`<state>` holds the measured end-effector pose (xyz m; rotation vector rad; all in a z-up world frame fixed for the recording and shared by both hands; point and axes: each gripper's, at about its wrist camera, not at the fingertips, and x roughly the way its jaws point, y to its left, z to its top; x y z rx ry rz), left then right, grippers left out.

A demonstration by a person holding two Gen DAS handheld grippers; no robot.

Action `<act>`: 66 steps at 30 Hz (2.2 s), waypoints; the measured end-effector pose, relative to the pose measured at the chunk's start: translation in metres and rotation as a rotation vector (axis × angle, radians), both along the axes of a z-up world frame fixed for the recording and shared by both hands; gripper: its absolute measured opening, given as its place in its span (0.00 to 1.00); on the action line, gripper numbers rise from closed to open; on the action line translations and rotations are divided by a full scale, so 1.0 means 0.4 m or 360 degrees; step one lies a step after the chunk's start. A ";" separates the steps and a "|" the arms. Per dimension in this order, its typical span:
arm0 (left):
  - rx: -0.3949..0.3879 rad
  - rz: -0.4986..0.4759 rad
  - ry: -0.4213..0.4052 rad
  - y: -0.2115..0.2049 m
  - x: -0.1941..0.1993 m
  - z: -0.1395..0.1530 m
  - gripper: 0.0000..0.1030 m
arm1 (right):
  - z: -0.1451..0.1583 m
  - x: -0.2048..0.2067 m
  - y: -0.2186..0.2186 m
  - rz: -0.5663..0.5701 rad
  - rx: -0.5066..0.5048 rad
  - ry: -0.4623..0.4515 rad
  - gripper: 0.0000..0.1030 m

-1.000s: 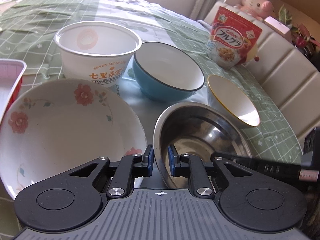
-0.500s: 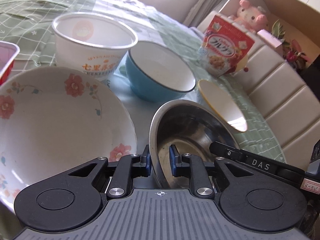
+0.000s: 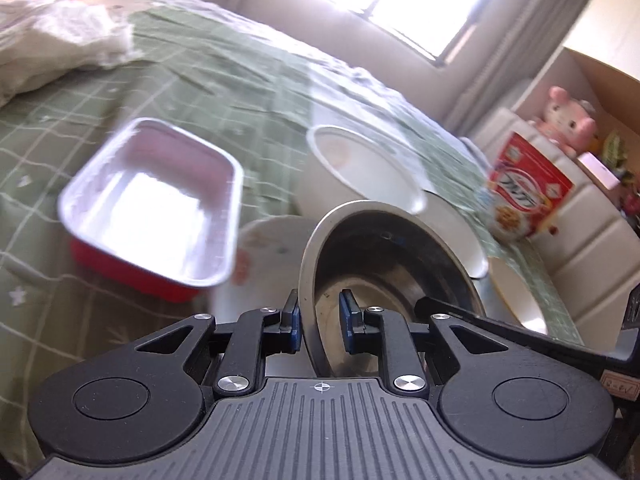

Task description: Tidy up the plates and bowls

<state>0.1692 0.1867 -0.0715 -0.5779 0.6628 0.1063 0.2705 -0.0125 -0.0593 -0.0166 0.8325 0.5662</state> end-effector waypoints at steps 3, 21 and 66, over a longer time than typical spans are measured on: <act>0.0023 0.0051 0.0047 0.022 0.007 -0.024 0.20 | -0.028 0.004 0.032 0.0023 -0.0042 0.0004 0.44; 0.0081 0.0157 0.0143 0.067 -0.030 -0.049 0.38 | -0.021 0.018 -0.035 -0.0136 0.0051 -0.0013 0.47; -0.0111 -0.0063 0.0252 -0.044 0.093 -0.087 0.40 | -0.075 0.006 -0.165 -0.0205 0.0177 0.0195 0.52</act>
